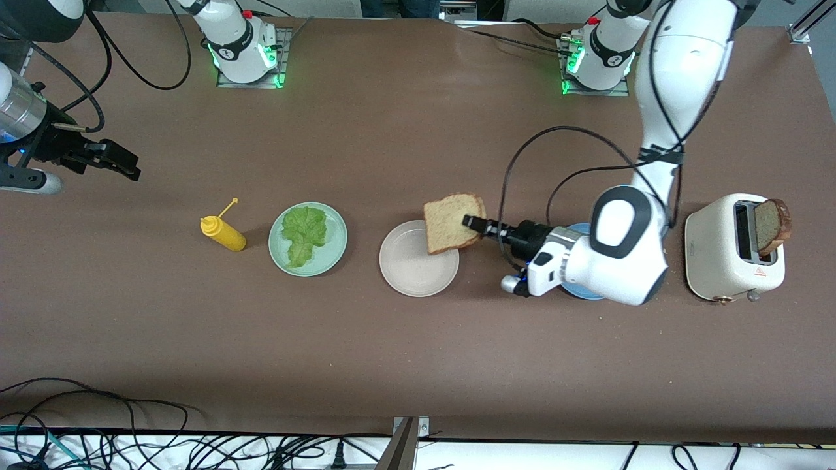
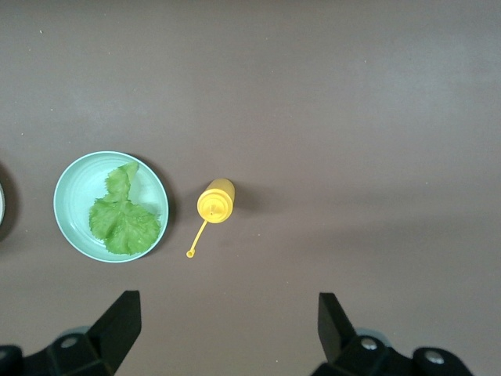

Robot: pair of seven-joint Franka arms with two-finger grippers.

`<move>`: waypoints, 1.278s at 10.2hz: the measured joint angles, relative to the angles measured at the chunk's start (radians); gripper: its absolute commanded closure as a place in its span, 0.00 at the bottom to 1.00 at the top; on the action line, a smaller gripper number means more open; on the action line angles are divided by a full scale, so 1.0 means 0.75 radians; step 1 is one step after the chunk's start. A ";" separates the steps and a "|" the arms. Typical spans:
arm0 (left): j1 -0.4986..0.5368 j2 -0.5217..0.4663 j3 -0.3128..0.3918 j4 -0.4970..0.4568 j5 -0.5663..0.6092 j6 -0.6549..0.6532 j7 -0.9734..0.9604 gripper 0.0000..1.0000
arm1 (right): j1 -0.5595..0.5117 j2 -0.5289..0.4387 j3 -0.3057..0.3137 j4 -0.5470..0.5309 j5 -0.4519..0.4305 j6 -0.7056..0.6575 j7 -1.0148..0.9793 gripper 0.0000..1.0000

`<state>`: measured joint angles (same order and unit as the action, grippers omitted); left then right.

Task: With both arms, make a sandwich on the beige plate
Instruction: 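Carry the bread slice with the left gripper and lower onto the beige plate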

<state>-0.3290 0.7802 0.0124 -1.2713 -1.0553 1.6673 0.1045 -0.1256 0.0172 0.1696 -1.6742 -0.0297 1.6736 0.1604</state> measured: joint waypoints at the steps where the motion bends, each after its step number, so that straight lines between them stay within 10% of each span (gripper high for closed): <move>1: -0.036 0.037 0.000 0.000 -0.004 0.091 0.001 1.00 | 0.000 0.000 0.000 0.000 0.000 0.000 0.000 0.00; 10: -0.148 0.185 0.001 0.002 -0.167 0.364 0.137 1.00 | 0.000 0.000 0.000 -0.002 0.000 0.000 0.000 0.00; 13: -0.162 0.208 0.002 0.002 -0.167 0.379 0.139 0.38 | 0.000 0.000 0.000 -0.003 0.000 -0.001 0.000 0.00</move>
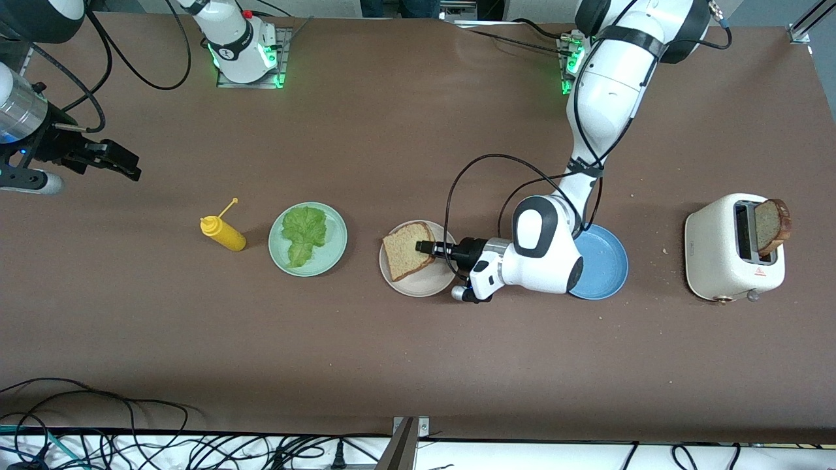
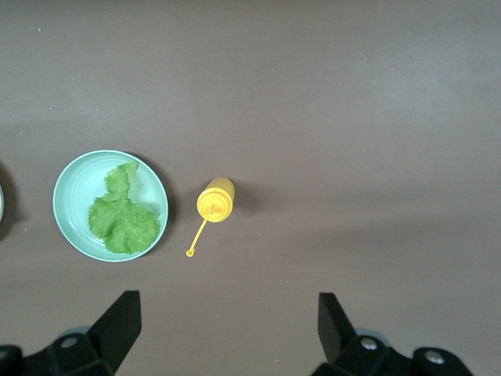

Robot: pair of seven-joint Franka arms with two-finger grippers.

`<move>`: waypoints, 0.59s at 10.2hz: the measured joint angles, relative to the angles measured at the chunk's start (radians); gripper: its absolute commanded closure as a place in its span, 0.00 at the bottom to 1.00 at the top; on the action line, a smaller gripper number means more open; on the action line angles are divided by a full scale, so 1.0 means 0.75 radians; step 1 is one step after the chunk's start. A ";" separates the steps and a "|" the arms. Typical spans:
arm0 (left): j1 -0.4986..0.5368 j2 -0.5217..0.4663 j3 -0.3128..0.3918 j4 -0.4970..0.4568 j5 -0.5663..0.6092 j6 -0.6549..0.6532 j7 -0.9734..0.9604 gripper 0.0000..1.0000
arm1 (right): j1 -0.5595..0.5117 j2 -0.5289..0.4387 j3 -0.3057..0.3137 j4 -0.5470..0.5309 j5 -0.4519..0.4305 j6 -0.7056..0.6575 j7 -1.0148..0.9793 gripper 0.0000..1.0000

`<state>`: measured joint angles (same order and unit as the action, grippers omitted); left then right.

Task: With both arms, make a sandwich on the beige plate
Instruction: 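Carry the bread slice with the left gripper and lower onto the beige plate, then release the bread and withdraw the left gripper while the right gripper reaches the lettuce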

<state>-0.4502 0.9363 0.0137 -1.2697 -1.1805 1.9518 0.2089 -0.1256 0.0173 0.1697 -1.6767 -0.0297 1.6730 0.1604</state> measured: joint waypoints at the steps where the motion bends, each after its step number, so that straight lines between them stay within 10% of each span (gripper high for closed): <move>1: -0.004 0.006 0.000 0.000 0.000 0.048 0.000 0.10 | 0.000 0.000 0.000 0.000 0.000 0.000 0.000 0.00; 6: -0.027 0.009 0.019 -0.033 0.022 0.206 0.019 0.00 | 0.000 0.001 0.000 -0.004 0.000 0.000 0.000 0.00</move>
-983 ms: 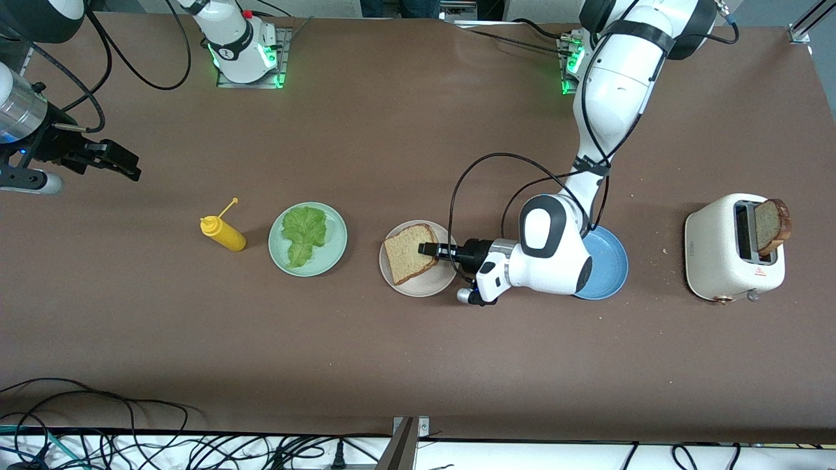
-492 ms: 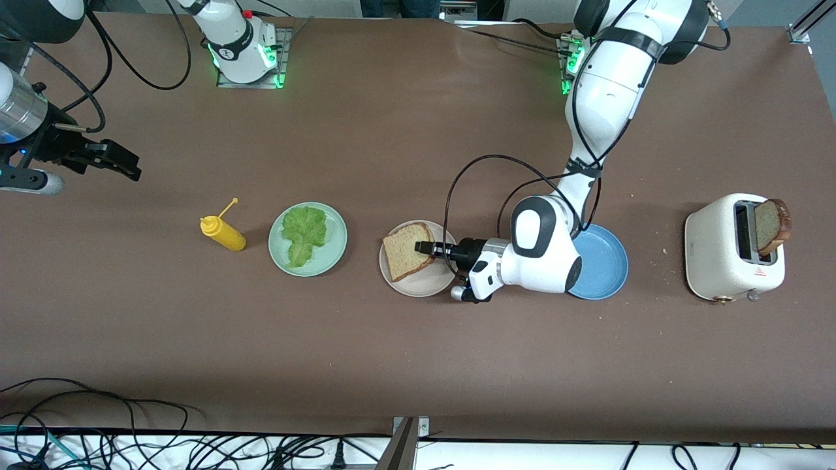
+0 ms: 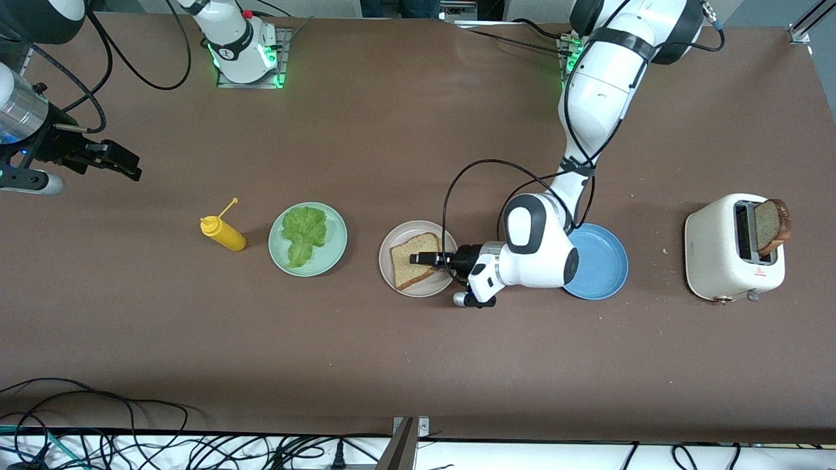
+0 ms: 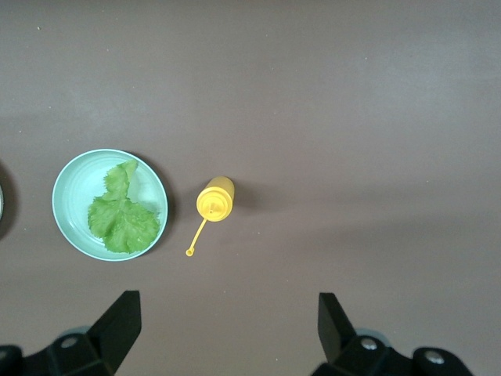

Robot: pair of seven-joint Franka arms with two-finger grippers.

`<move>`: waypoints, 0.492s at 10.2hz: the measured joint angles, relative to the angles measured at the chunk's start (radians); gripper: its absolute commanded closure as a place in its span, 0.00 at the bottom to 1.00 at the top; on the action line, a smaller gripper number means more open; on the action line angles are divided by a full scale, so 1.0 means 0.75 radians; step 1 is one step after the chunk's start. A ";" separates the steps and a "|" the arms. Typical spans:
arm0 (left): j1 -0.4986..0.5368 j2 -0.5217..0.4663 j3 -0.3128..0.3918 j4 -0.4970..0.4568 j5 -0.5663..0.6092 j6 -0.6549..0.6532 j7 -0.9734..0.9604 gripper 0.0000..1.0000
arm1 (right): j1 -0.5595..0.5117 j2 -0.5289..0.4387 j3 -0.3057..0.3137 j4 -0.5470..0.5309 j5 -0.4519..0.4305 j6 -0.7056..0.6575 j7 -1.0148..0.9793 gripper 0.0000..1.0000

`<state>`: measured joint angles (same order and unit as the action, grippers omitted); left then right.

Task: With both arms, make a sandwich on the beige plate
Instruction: 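Release the bread and withdraw the left gripper while the right gripper reaches the lettuce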

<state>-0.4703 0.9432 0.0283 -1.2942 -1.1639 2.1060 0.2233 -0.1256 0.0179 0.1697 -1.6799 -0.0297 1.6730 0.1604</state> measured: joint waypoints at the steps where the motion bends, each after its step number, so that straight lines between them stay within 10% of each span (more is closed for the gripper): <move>1: 0.015 0.000 0.009 -0.004 0.013 -0.012 0.008 0.00 | 0.000 0.000 0.000 -0.001 0.000 -0.001 0.000 0.00; 5: 0.254 -0.072 0.026 0.022 0.259 -0.408 0.009 0.00 | 0.000 0.002 0.005 -0.012 0.001 -0.018 -0.001 0.00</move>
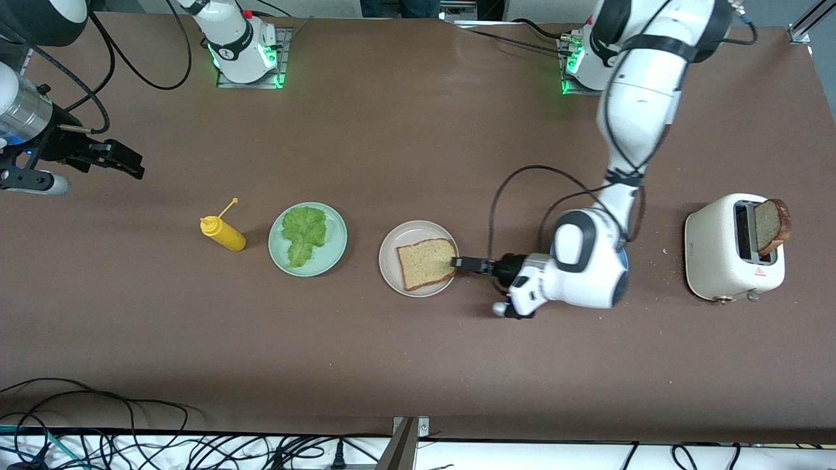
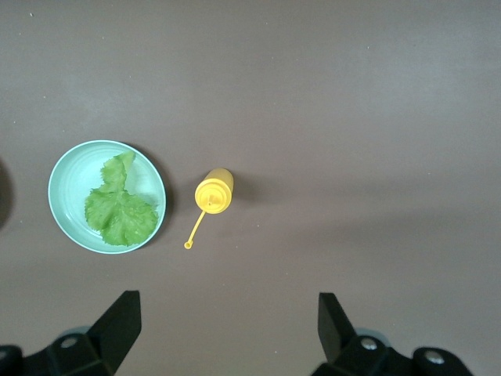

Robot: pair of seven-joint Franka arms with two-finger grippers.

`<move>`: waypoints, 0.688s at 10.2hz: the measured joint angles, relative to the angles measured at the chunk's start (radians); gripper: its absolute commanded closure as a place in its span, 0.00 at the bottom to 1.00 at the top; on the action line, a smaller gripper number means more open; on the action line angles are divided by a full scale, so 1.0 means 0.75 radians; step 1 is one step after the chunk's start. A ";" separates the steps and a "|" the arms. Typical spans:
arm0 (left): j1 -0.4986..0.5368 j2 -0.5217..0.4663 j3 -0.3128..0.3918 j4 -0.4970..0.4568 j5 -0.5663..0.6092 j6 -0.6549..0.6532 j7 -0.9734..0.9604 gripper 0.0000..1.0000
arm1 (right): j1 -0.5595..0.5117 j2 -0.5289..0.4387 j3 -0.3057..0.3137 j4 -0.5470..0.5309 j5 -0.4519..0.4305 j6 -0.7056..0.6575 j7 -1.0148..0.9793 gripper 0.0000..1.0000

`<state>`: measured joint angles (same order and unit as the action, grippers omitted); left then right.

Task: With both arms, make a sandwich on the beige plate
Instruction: 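Release the bread and withdraw the left gripper while the right gripper reaches the lettuce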

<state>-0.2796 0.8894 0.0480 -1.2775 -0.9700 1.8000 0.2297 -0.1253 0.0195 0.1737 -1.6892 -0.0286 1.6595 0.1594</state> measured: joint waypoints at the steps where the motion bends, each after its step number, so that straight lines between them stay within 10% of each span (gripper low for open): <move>1: 0.090 -0.041 0.001 0.003 0.049 -0.106 0.000 0.00 | 0.000 0.006 0.015 -0.002 0.000 0.000 0.000 0.00; 7: 0.319 -0.187 0.001 0.021 0.577 -0.284 0.005 0.00 | 0.002 0.094 0.092 -0.096 0.090 0.115 0.000 0.00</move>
<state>-0.0402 0.7491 0.0484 -1.2619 -0.5372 1.5871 0.2335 -0.1235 0.0902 0.2430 -1.7612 0.0387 1.7454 0.1592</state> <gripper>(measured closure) 0.000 0.000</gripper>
